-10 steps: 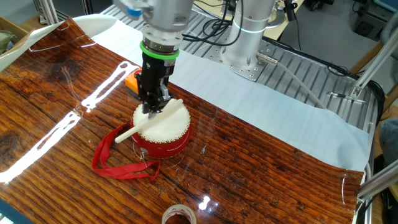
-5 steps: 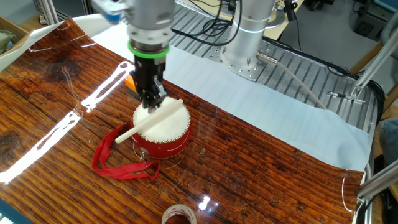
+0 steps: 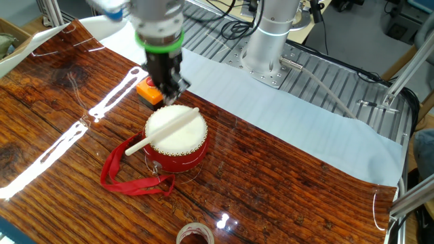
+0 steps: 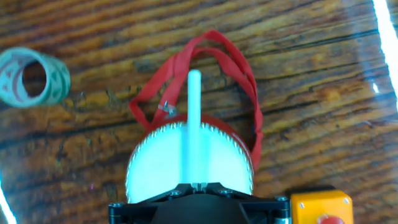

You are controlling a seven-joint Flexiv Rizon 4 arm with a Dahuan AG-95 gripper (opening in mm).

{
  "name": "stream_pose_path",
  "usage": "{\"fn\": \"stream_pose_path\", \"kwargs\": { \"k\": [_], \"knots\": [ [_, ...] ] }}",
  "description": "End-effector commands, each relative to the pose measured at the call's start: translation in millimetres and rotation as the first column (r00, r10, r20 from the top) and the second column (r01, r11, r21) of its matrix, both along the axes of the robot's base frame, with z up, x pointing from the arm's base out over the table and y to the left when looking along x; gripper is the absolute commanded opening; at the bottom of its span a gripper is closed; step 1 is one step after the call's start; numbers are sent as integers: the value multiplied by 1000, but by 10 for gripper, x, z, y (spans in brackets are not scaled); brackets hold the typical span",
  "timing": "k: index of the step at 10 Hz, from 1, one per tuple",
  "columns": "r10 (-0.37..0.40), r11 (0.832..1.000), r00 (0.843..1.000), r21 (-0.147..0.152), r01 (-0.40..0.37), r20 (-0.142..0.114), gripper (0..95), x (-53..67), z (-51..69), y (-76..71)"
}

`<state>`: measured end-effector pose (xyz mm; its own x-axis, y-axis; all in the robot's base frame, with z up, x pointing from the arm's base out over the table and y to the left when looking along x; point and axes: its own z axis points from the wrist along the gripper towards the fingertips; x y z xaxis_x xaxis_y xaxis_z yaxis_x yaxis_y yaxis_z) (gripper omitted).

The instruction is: Play the drum

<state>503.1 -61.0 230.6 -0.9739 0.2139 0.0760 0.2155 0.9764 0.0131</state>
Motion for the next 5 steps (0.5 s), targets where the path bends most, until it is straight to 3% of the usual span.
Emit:
{"fn": "stream_pose_path", "kwargs": {
  "k": [1, 2, 3, 5],
  "knots": [
    [11, 1000, 1000, 16, -11, -15, 0, -39, 60, -43],
    [3, 1000, 1000, 17, -3, -18, 0, -42, 67, -41],
    [-27, 1000, 998, 10, 27, -62, 0, -81, 118, -7],
    [-35, 999, 993, 8, 36, -114, 0, -134, 179, 32]
  ]
}}
